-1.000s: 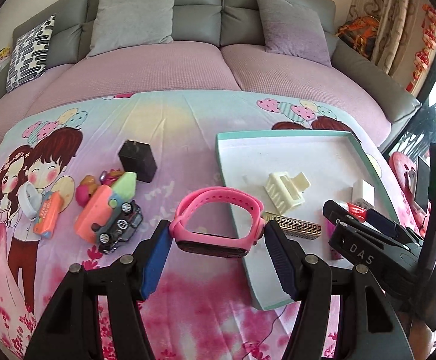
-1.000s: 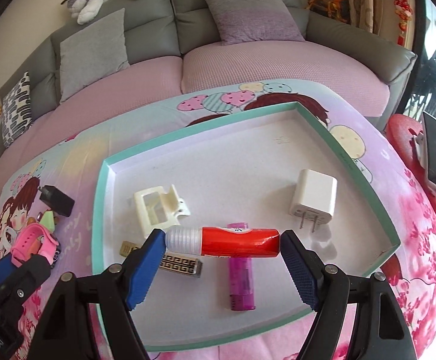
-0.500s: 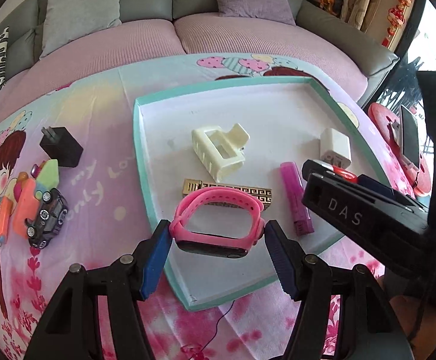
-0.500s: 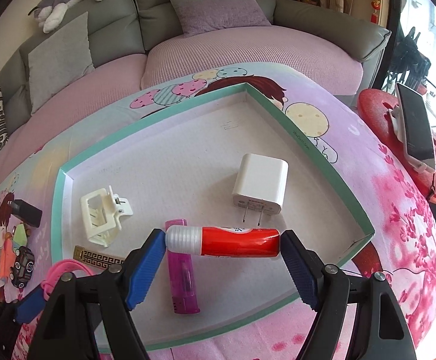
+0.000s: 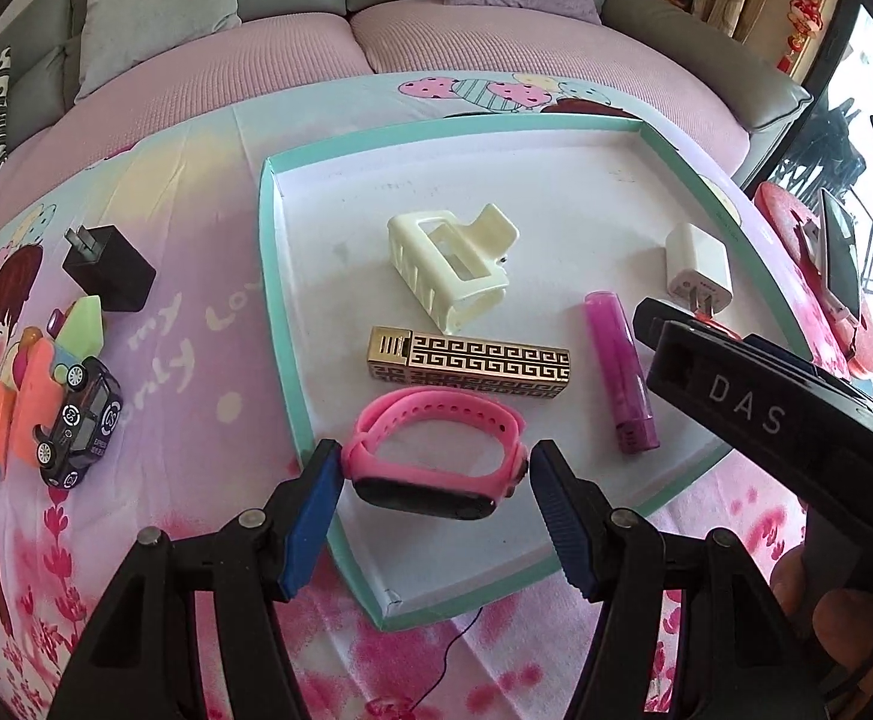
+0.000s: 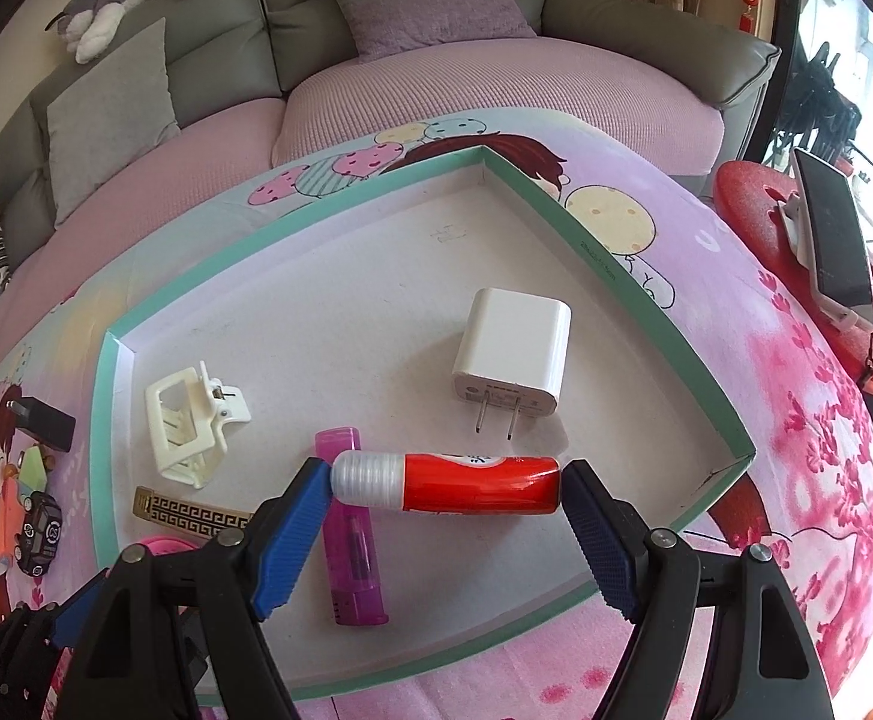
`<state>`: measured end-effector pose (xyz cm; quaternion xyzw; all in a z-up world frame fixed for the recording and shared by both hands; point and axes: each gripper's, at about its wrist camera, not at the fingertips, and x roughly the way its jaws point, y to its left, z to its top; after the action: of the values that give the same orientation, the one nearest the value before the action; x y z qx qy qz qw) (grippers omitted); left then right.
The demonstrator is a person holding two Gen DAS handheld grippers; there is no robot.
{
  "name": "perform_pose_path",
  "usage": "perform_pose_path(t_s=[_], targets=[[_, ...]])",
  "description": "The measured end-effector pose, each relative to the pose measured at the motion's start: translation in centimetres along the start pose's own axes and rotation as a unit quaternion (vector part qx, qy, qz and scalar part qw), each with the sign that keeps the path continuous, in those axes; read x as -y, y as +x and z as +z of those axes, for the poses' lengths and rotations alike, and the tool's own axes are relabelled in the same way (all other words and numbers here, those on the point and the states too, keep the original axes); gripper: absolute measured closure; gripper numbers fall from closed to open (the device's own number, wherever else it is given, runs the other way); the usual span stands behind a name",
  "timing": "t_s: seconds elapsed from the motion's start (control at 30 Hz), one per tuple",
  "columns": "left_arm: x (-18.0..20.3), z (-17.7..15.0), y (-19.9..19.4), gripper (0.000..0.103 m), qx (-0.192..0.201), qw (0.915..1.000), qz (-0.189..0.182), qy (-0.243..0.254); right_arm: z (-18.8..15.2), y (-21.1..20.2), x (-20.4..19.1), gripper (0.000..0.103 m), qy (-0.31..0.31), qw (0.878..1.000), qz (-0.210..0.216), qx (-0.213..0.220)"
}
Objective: Organize rigid objects
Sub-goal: 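Open the right tool to drop the red bottle while the left tool releases the watch band in the tray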
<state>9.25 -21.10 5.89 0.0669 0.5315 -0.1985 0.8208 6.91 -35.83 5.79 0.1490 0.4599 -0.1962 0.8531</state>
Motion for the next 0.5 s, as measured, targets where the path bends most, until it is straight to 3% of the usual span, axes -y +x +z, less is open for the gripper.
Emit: perform_pose_path(t_s=[0.5], targets=[[-0.18,0.33,-0.90,0.031,0.021,0.9998,-0.003,-0.006,-0.13,-0.14,-0.30,0.018,0.000,1.000,0.005,0.006]])
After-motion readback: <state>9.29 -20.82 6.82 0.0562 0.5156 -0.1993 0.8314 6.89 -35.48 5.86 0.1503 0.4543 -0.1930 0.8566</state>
